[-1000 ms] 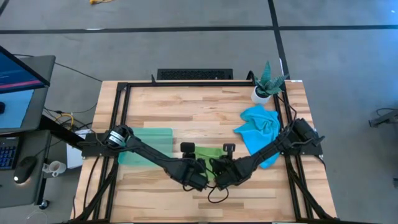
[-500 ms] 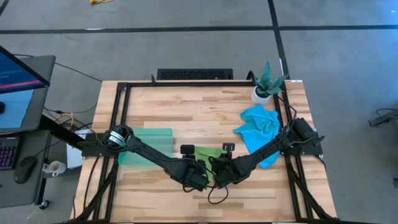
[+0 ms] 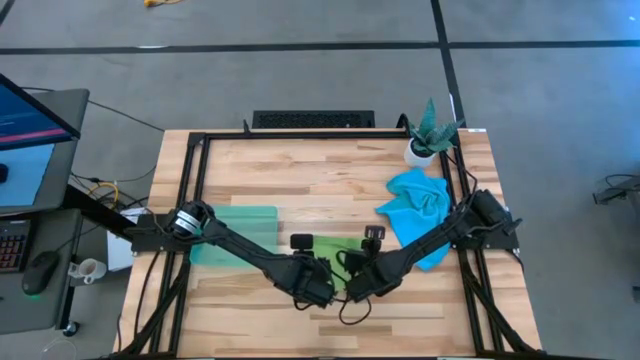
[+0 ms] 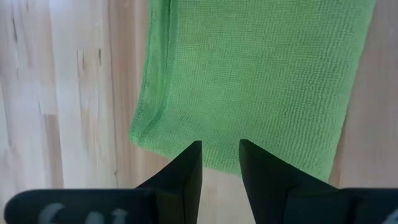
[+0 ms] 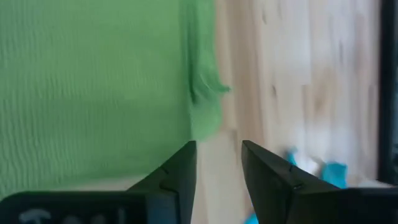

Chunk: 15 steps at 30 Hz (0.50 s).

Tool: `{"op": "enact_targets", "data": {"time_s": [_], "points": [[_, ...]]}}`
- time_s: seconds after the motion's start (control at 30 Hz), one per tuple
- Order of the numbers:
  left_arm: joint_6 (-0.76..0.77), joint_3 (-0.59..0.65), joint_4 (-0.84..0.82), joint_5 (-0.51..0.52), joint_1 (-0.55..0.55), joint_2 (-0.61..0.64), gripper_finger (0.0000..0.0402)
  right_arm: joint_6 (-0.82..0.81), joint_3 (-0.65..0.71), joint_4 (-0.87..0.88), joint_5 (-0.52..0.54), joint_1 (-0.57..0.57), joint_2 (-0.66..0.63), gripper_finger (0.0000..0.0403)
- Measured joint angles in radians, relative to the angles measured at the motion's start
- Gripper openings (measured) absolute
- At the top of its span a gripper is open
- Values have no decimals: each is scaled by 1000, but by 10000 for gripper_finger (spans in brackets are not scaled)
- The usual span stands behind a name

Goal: Roll microfiber towels into tight, uniform cylinder then place into a basket
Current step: Fold the green towel

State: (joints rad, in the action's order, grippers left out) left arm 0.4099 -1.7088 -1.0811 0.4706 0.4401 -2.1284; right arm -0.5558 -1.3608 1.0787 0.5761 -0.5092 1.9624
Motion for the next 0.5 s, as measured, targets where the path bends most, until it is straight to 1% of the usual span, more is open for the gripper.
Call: {"op": "enact_targets", "data": {"time_s": [0.13,0.2,0.27,0.43,0.5], "points": [[0,0,0,-2,14,0,100,-60,0,85,7,-47,-25,140],[-1,0,0,-2,25,0,100,-90,14,132,28,-80,-43,134],[-1,13,13,6,32,1,100,-117,38,140,55,-111,-73,127],[15,108,82,12,35,1,100,-210,165,126,54,-162,-188,109],[23,156,149,3,34,1,100,-239,233,84,54,-177,-249,102]]}}
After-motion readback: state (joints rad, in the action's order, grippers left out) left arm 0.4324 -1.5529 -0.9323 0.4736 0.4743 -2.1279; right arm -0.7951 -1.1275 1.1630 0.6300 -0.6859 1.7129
